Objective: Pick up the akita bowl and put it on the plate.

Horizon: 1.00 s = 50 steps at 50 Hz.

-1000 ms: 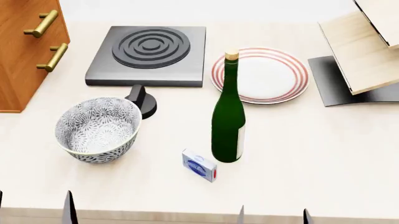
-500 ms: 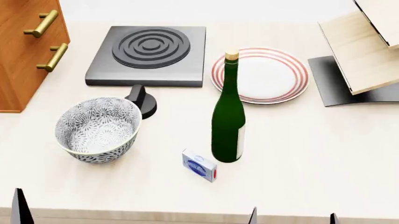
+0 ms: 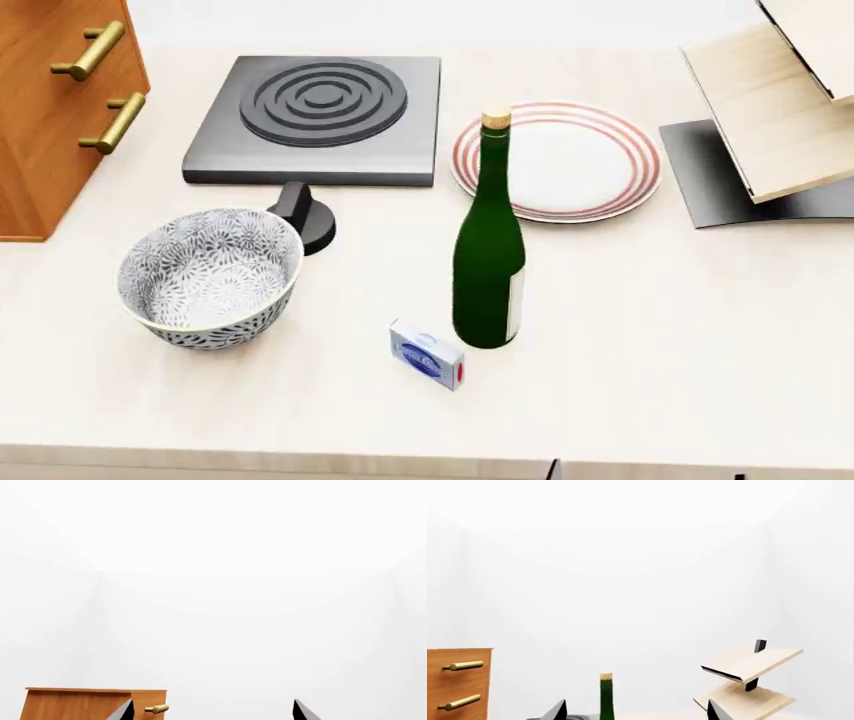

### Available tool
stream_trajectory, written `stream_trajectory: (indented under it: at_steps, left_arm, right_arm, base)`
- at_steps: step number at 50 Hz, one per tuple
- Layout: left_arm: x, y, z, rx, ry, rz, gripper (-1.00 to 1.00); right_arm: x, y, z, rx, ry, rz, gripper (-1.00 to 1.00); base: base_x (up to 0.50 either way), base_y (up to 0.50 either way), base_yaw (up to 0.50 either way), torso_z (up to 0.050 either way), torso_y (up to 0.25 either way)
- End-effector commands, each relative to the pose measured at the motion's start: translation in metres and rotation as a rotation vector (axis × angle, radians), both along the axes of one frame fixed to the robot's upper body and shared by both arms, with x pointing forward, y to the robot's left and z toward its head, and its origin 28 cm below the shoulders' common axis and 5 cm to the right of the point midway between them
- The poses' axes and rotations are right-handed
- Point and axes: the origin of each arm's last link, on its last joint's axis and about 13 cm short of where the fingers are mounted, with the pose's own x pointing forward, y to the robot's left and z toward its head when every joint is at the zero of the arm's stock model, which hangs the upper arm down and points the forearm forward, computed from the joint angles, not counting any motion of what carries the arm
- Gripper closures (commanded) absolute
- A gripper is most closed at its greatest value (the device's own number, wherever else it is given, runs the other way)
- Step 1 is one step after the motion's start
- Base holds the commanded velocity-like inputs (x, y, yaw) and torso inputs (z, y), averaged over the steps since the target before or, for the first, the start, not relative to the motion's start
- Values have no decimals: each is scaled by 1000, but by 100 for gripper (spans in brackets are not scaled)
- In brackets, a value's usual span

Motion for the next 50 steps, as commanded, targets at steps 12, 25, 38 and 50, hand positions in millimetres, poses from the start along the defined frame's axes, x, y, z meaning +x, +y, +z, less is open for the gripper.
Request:
stream_trajectory:
  at_steps: [12,25,38,50]
  left_arm:
    - [-5,3,6,-35,-68,0,-100]
    - [-3,14,12,-90,-91,48,-100]
    - [8,43,18,-202,-98,176,-100]
    - [5,40,19,-189,-109,164,-100]
  right_arm:
    - [-4,0,3,18,-29,6,-100]
    - [2,-7,3,42,-26,-41,-100]
    - [7,-28,9,87,-43,-158,-100]
    - [8,-24,7,76,-37,-142,-100]
  base:
    - [0,0,0,0,0]
    - [0,0,0,0,0]
    - [0,0,0,0,0]
    - [0,0,0,0,0]
